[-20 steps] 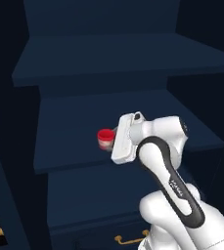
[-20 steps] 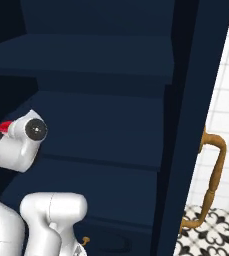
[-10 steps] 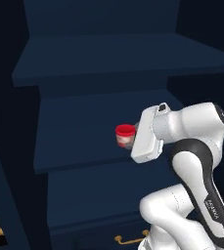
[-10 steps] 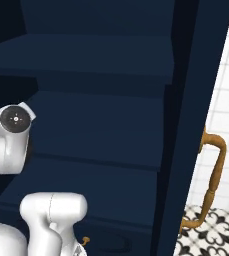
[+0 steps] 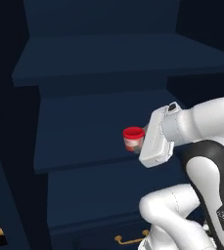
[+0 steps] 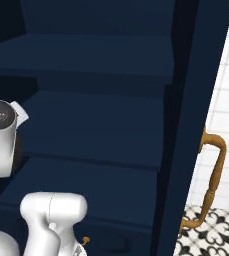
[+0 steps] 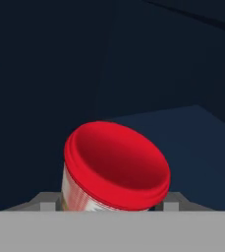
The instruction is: From the different types of pastries on the counter, select a croissant and place it on the cutting board. Then retrieve a jar of jam from the cabinet and place it alongside the croissant on the cutting board.
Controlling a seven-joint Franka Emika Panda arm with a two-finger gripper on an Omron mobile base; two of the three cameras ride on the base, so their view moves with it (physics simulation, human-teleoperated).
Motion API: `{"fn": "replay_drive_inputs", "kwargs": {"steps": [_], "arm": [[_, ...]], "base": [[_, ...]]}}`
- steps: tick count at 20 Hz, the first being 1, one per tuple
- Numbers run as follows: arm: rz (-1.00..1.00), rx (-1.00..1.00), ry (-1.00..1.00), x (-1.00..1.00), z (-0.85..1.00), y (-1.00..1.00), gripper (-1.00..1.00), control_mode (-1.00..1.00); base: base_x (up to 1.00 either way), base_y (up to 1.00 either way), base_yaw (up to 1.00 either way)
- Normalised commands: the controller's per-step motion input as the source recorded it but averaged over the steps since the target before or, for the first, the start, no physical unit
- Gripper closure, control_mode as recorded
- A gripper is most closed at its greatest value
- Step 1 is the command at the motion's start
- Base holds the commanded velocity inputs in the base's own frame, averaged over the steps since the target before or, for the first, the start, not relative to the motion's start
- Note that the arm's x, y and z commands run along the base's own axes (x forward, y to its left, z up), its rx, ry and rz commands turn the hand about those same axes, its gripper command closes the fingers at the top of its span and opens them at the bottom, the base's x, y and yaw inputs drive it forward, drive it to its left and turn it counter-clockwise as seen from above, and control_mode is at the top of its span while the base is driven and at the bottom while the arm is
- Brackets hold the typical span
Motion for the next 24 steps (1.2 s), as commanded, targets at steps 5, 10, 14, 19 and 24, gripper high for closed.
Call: {"fn": "replay_drive_inputs", "kwargs": {"steps": [5, 10, 14, 19, 24], "arm": [[-0.02, 0.00, 0.00, 0.02, 0.00, 0.00, 1.00, 1.00], [0.00, 0.00, 0.00, 0.00, 0.00, 0.00, 1.00, 1.00], [0.00, 0.00, 0.00, 0.00, 0.00, 0.00, 1.00, 1.00], [0.00, 0.00, 0.00, 0.00, 0.00, 0.00, 1.00, 1.00], [0.00, 0.00, 0.00, 0.00, 0.00, 0.00, 1.00, 1.00]], "base": [[-0.44, -0.14, -0.11], [-1.00, -0.32, -0.25], [-1.00, 0.00, -0.30], [-1.00, 0.10, -0.33], [-1.00, 0.14, -0.39]]}}
